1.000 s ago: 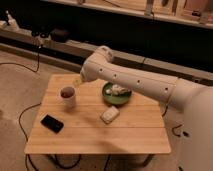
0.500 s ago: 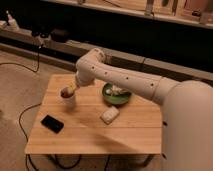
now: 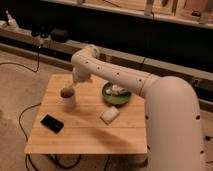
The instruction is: Pick up the ceramic cup
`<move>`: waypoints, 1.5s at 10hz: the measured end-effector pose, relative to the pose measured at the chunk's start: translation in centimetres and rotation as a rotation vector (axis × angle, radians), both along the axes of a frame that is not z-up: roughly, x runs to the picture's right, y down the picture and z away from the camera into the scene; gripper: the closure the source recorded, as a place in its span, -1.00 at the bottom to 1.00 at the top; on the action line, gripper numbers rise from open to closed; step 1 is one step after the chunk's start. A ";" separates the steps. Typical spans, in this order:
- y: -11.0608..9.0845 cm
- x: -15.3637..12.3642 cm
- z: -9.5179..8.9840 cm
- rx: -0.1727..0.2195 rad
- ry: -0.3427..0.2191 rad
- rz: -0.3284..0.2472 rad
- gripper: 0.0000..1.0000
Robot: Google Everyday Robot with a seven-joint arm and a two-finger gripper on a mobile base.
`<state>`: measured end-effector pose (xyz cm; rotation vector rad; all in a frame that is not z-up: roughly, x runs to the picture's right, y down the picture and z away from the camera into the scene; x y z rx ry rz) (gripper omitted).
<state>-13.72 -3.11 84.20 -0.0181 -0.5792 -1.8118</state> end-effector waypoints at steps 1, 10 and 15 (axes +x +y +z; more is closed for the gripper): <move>0.0 0.0 0.5 -0.001 0.009 0.001 -0.60; 4.3 -1.5 5.0 -0.055 0.004 -0.002 -0.25; 5.7 -2.6 6.3 -0.052 -0.021 -0.052 0.72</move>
